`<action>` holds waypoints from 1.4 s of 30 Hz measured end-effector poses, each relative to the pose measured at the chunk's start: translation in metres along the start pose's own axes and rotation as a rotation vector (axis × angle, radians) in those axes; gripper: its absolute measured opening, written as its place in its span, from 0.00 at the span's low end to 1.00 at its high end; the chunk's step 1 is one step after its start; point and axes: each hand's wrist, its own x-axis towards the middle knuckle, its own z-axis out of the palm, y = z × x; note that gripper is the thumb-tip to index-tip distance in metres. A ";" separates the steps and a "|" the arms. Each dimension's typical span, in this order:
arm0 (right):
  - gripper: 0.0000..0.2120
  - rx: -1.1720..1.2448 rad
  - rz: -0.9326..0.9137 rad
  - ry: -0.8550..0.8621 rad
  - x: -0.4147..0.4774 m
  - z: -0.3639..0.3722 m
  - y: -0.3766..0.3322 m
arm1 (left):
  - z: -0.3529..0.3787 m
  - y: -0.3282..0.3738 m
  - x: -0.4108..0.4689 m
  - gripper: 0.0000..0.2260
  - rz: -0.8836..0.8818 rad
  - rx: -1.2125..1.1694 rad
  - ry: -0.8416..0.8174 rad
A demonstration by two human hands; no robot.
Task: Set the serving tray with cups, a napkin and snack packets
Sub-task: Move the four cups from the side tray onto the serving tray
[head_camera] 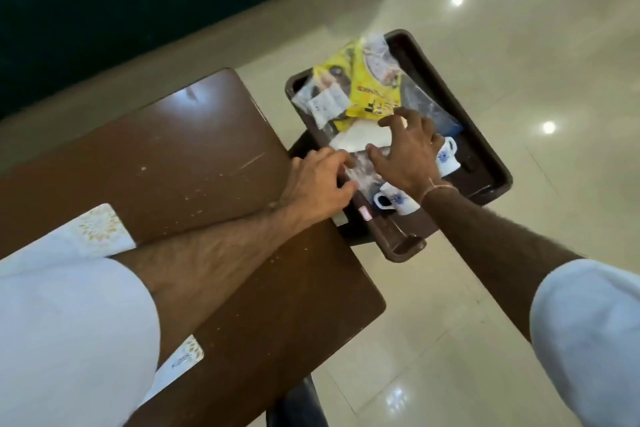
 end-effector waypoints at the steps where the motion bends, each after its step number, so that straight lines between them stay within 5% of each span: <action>1: 0.24 0.000 0.043 0.012 0.002 -0.002 0.016 | 0.010 0.012 0.006 0.14 0.019 -0.005 -0.015; 7: 0.31 0.074 0.306 -0.130 0.009 -0.004 0.080 | 0.053 0.049 0.029 0.23 0.001 -0.041 -0.157; 12: 0.33 0.154 0.315 -0.252 0.017 0.003 0.105 | 0.076 0.058 0.045 0.24 -0.104 0.005 -0.236; 18: 0.29 0.247 0.271 -0.178 0.015 0.001 0.103 | 0.079 0.061 0.052 0.20 -0.167 -0.163 -0.200; 22: 0.35 0.426 0.209 -0.009 0.010 -0.008 0.086 | 0.063 0.053 0.044 0.11 -0.174 -0.239 -0.097; 25: 0.41 0.555 0.159 0.020 0.008 -0.015 0.059 | 0.046 0.041 0.028 0.19 -0.159 -0.262 0.054; 32: 0.37 0.652 0.049 -0.041 -0.001 -0.009 -0.063 | -0.010 -0.001 -0.035 0.32 -0.313 -0.396 0.413; 36: 0.37 0.769 -0.010 -0.157 -0.025 0.009 -0.154 | -0.040 -0.047 -0.087 0.27 -0.583 -0.296 0.549; 42: 0.41 0.823 -0.158 -0.456 -0.082 0.047 -0.270 | -0.068 -0.124 -0.170 0.30 -0.967 -0.450 0.636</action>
